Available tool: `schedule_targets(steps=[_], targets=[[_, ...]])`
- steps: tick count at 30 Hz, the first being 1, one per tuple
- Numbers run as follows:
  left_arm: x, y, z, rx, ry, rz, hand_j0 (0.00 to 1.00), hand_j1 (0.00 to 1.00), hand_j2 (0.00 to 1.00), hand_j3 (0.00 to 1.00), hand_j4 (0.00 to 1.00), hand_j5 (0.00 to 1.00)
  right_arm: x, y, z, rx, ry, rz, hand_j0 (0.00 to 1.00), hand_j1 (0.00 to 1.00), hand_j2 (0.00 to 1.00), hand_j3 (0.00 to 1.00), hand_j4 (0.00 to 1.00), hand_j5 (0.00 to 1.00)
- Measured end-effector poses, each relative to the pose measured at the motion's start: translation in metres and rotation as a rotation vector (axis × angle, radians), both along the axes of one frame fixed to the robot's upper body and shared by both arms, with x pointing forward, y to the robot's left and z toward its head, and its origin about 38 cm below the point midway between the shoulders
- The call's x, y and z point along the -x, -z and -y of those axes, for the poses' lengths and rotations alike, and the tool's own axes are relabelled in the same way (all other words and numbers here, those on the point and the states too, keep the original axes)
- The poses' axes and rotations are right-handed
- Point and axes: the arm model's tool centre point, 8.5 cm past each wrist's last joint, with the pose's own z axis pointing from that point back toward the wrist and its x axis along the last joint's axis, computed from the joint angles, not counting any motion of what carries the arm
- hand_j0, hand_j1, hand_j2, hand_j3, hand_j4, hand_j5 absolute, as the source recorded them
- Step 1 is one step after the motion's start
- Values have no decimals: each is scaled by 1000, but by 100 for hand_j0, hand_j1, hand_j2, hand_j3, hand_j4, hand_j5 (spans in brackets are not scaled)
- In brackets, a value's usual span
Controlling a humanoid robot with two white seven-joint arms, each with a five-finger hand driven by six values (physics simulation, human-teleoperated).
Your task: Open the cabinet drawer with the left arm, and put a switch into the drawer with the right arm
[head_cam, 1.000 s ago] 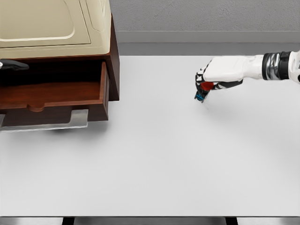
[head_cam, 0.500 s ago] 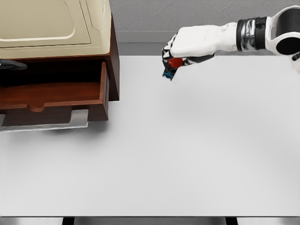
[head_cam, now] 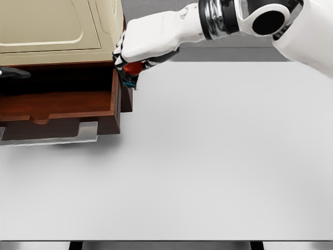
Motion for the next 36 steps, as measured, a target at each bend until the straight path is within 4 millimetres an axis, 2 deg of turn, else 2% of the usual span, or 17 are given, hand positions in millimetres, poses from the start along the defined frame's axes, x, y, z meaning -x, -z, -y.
schedule_targets(steps=[6,12,18,22,27,36], targets=[[0,0,0,0,1,0,100,100,100,100,100,100,12,-15,-26,-2,-65,17,46,46,46,46,46,46],[0,0,0,-1,1,0,100,100,100,100,100,100,27,-17,-59,-2,-138,18,46,46,46,46,46,46],[0,1,0,-3,1,-1,100,100,100,100,100,100,23,-12,-90,-13,-149,-14,46,46,46,46,46,46],[0,2,0,-2,2,-5,100,100,100,100,100,100,16,-9,-101,-20,-132,-35,46,46,46,46,46,46],[0,2,0,-3,3,-3,100,100,100,100,100,100,18,-3,-114,-6,-142,-46,49,49,49,49,49,49],[0,3,-1,-3,0,-3,100,100,100,100,100,100,6,10,-118,26,-102,-62,49,49,49,49,49,49]])
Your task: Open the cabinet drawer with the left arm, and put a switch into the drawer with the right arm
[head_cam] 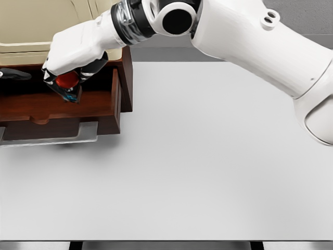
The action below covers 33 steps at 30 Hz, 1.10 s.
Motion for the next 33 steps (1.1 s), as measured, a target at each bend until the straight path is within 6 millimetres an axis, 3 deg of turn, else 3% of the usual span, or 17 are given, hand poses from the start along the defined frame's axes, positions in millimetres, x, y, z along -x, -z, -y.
schedule_targets(steps=[12,13,14,17,23,24,26,29,33], targets=[[0,4,1,-10,5,-6,100,100,100,100,100,100,-13,5,-5,32,46,16,53,53,53,53,53,53],[0,4,1,-10,5,-6,100,100,100,100,100,100,-16,5,-5,34,57,20,72,72,72,72,72,72],[0,4,1,-10,5,-6,100,100,100,100,100,100,-19,6,-5,39,66,30,100,100,100,100,100,100],[0,4,1,-10,5,-6,100,100,100,100,100,100,-17,7,-11,46,60,57,100,100,100,100,100,100],[0,4,1,-10,6,-6,100,100,100,100,100,100,13,-1,-21,31,-39,101,100,100,100,100,100,100],[0,4,1,-10,6,-6,100,100,100,100,100,100,13,-1,-13,22,-38,99,100,100,100,100,100,100],[0,4,2,-9,8,-4,100,100,100,100,100,100,2,-4,23,-12,6,95,100,100,100,100,100,100],[0,2,4,-7,14,0,100,100,100,100,100,100,-28,-2,106,-40,161,83,100,100,100,100,100,100],[-5,4,25,24,77,19,100,100,100,100,100,100,-50,33,211,-42,371,13,100,100,100,100,100,100]])
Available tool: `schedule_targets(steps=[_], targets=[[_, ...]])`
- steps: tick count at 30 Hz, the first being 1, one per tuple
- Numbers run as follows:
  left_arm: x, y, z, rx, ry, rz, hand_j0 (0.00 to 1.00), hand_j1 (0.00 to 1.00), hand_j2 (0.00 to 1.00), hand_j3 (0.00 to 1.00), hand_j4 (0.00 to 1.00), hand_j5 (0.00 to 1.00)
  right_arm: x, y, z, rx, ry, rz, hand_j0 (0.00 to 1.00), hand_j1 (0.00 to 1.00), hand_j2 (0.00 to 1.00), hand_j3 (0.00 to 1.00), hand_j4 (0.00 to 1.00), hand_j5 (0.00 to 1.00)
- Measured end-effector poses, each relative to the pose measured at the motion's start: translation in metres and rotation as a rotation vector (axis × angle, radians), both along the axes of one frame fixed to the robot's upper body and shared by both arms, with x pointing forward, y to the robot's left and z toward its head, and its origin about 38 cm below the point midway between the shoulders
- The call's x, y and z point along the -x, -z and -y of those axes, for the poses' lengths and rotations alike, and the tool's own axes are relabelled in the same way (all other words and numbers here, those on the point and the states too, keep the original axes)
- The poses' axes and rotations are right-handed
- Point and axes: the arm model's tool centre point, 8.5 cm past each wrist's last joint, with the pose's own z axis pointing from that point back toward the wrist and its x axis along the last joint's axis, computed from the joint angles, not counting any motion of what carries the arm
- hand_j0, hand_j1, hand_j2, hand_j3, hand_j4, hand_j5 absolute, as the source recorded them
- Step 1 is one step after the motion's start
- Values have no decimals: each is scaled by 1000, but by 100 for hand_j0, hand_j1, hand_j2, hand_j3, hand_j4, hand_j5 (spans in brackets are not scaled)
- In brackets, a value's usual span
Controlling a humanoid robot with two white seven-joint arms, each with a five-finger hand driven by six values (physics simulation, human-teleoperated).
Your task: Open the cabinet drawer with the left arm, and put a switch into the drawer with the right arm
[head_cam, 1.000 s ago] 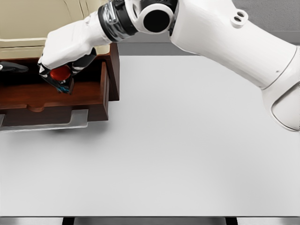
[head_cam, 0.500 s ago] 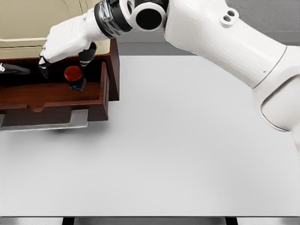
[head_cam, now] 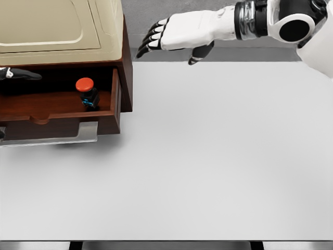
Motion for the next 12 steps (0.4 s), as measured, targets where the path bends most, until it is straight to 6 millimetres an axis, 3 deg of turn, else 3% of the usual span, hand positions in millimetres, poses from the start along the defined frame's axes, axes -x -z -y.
schedule_targets(steps=[2,5,9,12], targets=[[-6,3,18,28,57,23,100,100,100,100,100,100,-2,24,45,-3,90,-47,100,100,100,100,100,100],[-13,9,43,83,141,49,100,100,100,100,100,100,-1,32,99,-8,201,-64,100,100,100,100,100,100],[-17,8,58,117,187,73,100,100,100,100,100,100,0,27,143,-4,298,-60,100,100,100,100,100,100],[-18,10,62,127,197,73,100,100,100,100,100,100,-1,43,167,3,360,-99,100,100,100,100,100,100]])
